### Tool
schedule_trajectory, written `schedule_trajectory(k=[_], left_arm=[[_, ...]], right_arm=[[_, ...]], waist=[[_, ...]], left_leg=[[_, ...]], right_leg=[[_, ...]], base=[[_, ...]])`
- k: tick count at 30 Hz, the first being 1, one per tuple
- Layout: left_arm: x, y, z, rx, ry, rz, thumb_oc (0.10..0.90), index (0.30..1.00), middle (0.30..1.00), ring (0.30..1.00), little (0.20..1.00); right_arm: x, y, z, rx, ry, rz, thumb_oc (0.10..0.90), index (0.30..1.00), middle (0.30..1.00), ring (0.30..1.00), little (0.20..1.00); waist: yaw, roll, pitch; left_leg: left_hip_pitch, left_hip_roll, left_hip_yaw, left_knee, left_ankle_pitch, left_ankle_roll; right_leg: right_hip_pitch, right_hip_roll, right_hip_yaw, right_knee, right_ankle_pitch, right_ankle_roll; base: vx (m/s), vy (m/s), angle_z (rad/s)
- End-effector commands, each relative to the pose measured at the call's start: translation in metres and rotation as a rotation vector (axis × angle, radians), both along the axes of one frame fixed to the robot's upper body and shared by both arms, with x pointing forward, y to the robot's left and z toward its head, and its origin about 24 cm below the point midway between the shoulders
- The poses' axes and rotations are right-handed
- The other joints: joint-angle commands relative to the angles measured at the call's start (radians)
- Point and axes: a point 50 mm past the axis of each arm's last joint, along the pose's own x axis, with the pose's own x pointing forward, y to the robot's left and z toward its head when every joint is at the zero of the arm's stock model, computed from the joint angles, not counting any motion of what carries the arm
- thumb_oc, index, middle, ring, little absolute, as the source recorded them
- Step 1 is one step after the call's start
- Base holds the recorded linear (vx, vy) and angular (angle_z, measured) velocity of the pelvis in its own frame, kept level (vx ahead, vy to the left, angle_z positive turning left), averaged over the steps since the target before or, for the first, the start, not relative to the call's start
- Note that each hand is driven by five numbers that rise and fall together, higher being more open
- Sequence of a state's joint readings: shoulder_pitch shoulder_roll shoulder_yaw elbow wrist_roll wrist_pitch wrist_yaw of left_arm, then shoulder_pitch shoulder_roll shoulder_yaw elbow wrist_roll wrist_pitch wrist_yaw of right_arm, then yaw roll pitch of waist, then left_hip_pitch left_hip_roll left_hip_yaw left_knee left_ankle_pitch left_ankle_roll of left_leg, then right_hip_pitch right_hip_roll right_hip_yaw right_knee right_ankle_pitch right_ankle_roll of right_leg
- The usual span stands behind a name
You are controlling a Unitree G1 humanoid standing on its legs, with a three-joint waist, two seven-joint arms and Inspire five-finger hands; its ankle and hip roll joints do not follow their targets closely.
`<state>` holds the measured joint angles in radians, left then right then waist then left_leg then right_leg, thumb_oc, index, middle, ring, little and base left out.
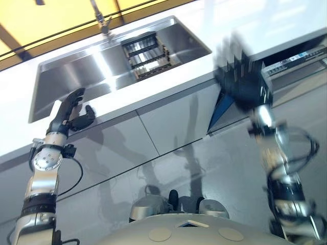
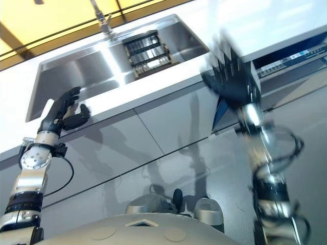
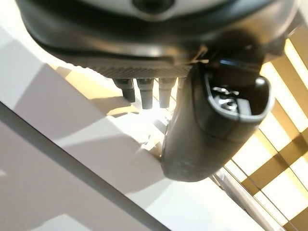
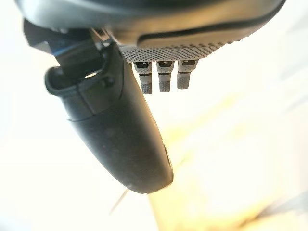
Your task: Pick up plates and place into dishwasher.
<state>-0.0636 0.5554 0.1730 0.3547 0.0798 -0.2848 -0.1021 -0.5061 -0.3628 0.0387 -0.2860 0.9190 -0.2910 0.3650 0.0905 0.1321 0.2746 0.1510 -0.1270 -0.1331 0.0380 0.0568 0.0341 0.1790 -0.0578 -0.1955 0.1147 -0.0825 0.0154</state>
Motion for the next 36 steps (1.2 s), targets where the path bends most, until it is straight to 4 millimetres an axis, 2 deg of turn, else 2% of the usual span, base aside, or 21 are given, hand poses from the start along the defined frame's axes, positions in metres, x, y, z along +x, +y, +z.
schedule_trajectory(k=[1,2,3,4,5,6,8,9,10,11,12,13,16,19,20,23,26,27,28,32,36], left_arm=[[-0.043,0.008,-0.039,0.047,0.193,0.022,0.800,0.900,0.900,0.900,0.900],[-0.047,0.009,-0.038,0.042,0.185,0.030,0.800,0.900,0.900,0.900,0.900],[-0.055,0.010,-0.039,0.039,0.179,0.043,0.800,0.900,0.900,0.900,0.900],[-0.061,0.011,-0.040,0.033,0.177,0.059,0.800,0.900,0.900,0.900,0.900],[-0.068,0.011,-0.045,0.022,0.178,0.084,0.800,0.900,0.900,0.900,0.900],[-0.072,0.010,-0.048,0.016,0.172,0.102,0.800,0.900,0.900,0.900,0.900],[-0.078,0.013,-0.051,-0.009,0.154,0.158,0.800,0.900,0.900,0.900,0.900],[-0.081,0.017,-0.054,-0.023,0.147,0.192,0.800,0.900,0.900,0.900,0.900],[-0.083,0.023,-0.053,-0.026,0.142,0.214,0.800,0.900,0.900,0.900,0.900],[-0.084,0.027,-0.053,-0.037,0.134,0.233,0.800,0.900,0.900,0.900,0.900],[-0.081,0.030,-0.050,-0.039,0.125,0.252,0.800,0.900,0.900,0.900,0.900],[-0.082,0.031,-0.050,-0.039,0.123,0.260,0.800,0.900,0.900,0.900,0.900],[-0.086,0.038,-0.055,-0.060,0.117,0.317,0.800,0.900,0.900,0.900,0.900],[-0.088,0.040,-0.061,-0.093,0.127,0.347,0.800,0.900,0.900,0.900,0.900],[-0.088,0.040,-0.063,-0.099,0.134,0.349,0.800,0.900,0.900,0.900,0.900],[-0.087,0.041,-0.067,-0.114,0.159,0.354,0.800,0.900,0.900,0.900,0.900],[-0.088,0.042,-0.069,-0.125,0.167,0.358,0.800,0.900,0.900,0.900,0.900],[-0.087,0.043,-0.070,-0.158,0.171,0.359,0.800,0.900,0.900,0.900,0.900],[-0.087,0.043,-0.071,-0.163,0.171,0.359,0.800,0.900,0.900,0.900,0.900],[-0.082,0.041,-0.073,-0.306,0.161,0.355,0.800,0.900,0.900,0.900,0.900],[-0.079,0.038,-0.074,-0.381,0.142,0.358,0.800,0.900,0.900,0.900,0.900]], right_arm=[[-0.023,0.002,0.049,0.061,-0.257,-0.183,0.800,0.900,0.900,0.900,0.900],[-0.005,-0.007,0.034,0.050,-0.064,-0.269,0.800,0.900,0.900,0.900,0.900],[0.016,-0.026,-0.004,0.028,0.189,-0.346,0.800,0.900,0.900,0.900,0.900],[0.025,-0.044,-0.038,0.005,0.339,-0.393,0.800,0.900,0.900,0.900,0.900],[0.028,-0.066,-0.097,-0.048,0.576,-0.452,0.800,0.900,0.900,0.900,0.900],[0.026,-0.078,-0.136,-0.098,0.753,-0.528,0.800,0.900,0.900,0.900,0.900],[0.000,-0.117,-0.222,-0.193,1.109,-0.653,0.800,0.900,0.900,0.900,0.900],[-0.036,-0.143,-0.276,-0.331,1.356,-0.733,0.800,0.900,0.900,0.900,0.900],[-0.064,-0.163,-0.300,-0.384,1.534,-0.785,0.800,0.900,0.900,0.900,0.900],[-0.098,-0.170,-0.328,-0.546,1.701,-0.816,0.800,0.900,0.900,0.900,0.900],[-0.124,-0.179,-0.339,-0.641,1.766,-0.849,0.800,0.900,0.900,0.900,0.900],[-0.135,-0.182,-0.343,-0.658,1.783,-0.859,0.800,0.900,0.900,0.900,0.900],[-0.211,-0.192,-0.370,-0.775,2.009,-0.910,0.800,0.900,0.900,0.900,0.900],[-0.253,-0.187,-0.382,-0.857,2.109,-0.895,0.800,0.900,0.900,0.900,0.900],[-0.260,-0.183,-0.386,-0.879,2.131,-0.872,0.800,0.900,0.900,0.900,0.900],[-0.273,-0.168,-0.395,-0.992,2.166,-0.723,0.800,0.900,0.900,0.900,0.900],[-0.274,-0.159,-0.400,-1.023,2.171,-0.656,0.800,0.900,0.900,0.900,0.900],[-0.274,-0.150,-0.405,-1.104,2.150,-0.621,0.800,0.900,0.900,0.900,0.900],[-0.273,-0.150,-0.405,-1.109,2.150,-0.617,0.800,0.900,0.900,0.900,0.900],[-0.255,-0.135,-0.411,-1.299,2.019,-0.552,0.800,0.900,0.900,0.900,0.900],[-0.240,-0.133,-0.411,-1.270,2.008,-0.568,0.800,0.900,0.900,0.900,0.900]], waist=[[0.089,-0.040,-0.033],[0.087,-0.044,-0.030],[0.079,-0.046,-0.031],[0.073,-0.048,-0.038],[0.061,-0.050,-0.051],[0.052,-0.054,-0.062],[0.025,-0.065,-0.080],[0.003,-0.072,-0.082],[-0.014,-0.078,-0.087],[-0.032,-0.084,-0.083],[-0.048,-0.088,-0.087],[-0.053,-0.090,-0.085],[-0.090,-0.102,-0.085],[-0.105,-0.107,-0.097],[-0.107,-0.107,-0.103],[-0.107,-0.107,-0.121],[-0.106,-0.105,-0.129],[-0.103,-0.102,-0.142],[-0.102,-0.102,-0.143],[-0.093,-0.100,-0.164],[-0.094,-0.099,-0.180]], left_leg=[[-0.141,-0.010,0.002,0.136,-0.088,0.016],[-0.139,-0.008,0.005,0.133,-0.091,0.020],[-0.135,-0.006,0.015,0.130,-0.095,0.023],[-0.124,-0.003,0.025,0.124,-0.104,0.025],[-0.110,0.000,0.035,0.113,-0.106,0.024],[-0.108,0.002,0.044,0.107,-0.107,0.025],[-0.095,0.006,0.069,0.093,-0.113,0.021],[-0.081,0.013,0.085,0.081,-0.119,0.017],[-0.079,0.018,0.096,0.068,-0.113,0.015],[-0.068,0.020,0.096,0.062,-0.116,0.012],[-0.068,0.026,0.104,0.050,-0.110,0.014],[-0.064,0.026,0.106,0.047,-0.112,0.014],[-0.040,0.030,0.125,0.025,-0.119,0.019],[-0.023,0.025,0.134,0.006,-0.126,0.025],[-0.021,0.025,0.136,0.000,-0.127,0.026],[-0.014,0.026,0.145,-0.018,-0.125,0.029],[-0.009,0.027,0.148,-0.026,-0.125,0.030],[-0.003,0.028,0.153,-0.037,-0.125,0.031],[-0.002,0.029,0.153,-0.038,-0.125,0.031],[0.007,0.033,0.152,-0.065,-0.118,0.028],[0.010,0.035,0.154,-0.079,-0.113,0.024]], right_leg=[[-0.179,-0.018,0.026,0.088,0.054,0.024],[-0.189,-0.016,0.026,0.093,0.055,0.028],[-0.192,-0.011,0.031,0.096,0.051,0.033],[-0.182,-0.008,0.035,0.091,0.043,0.036],[-0.167,-0.005,0.038,0.075,0.042,0.041],[-0.163,-0.004,0.041,0.063,0.045,0.042],[-0.153,0.002,0.046,0.042,0.046,0.047],[-0.142,0.007,0.046,0.033,0.043,0.047],[-0.142,0.009,0.048,0.021,0.053,0.050],[-0.138,0.013,0.055,0.026,0.049,0.052],[-0.144,0.016,0.057,0.026,0.055,0.052],[-0.146,0.017,0.056,0.031,0.054,0.051],[-0.144,0.028,0.066,0.040,0.041,0.047],[-0.132,0.037,0.072,0.025,0.032,0.043],[-0.130,0.039,0.074,0.017,0.030,0.042],[-0.118,0.043,0.068,-0.005,0.024,0.038],[-0.110,0.046,0.064,-0.012,0.022,0.037],[-0.103,0.048,0.058,-0.020,0.020,0.036],[-0.102,0.048,0.058,-0.022,0.020,0.036],[-0.086,0.050,0.042,-0.043,0.018,0.034],[-0.081,0.052,0.036,-0.055,0.016,0.033]], base=[[-0.27,-0.111,0.49],[-0.22,-0.080,0.48],[-0.15,-0.037,0.34],[-0.07,-0.003,0.13],[-0.04,0.006,-0.13],[-0.07,0.005,-0.31],[-0.14,0.014,-0.31],[-0.18,0.009,-0.13],[-0.22,-0.014,0.02],[-0.22,-0.038,0.06],[-0.18,-0.035,-0.03],[-0.15,-0.040,-0.16],[-0.12,-0.052,-0.31],[-0.07,-0.061,-0.32],[-0.07,-0.063,-0.27],[-0.08,-0.077,-0.20],[-0.05,-0.052,-0.05],[-0.05,-0.042,-0.08],[-0.10,-0.080,-0.01],[-0.08,-0.065,0.03],[-0.07,-0.058,0.07]])
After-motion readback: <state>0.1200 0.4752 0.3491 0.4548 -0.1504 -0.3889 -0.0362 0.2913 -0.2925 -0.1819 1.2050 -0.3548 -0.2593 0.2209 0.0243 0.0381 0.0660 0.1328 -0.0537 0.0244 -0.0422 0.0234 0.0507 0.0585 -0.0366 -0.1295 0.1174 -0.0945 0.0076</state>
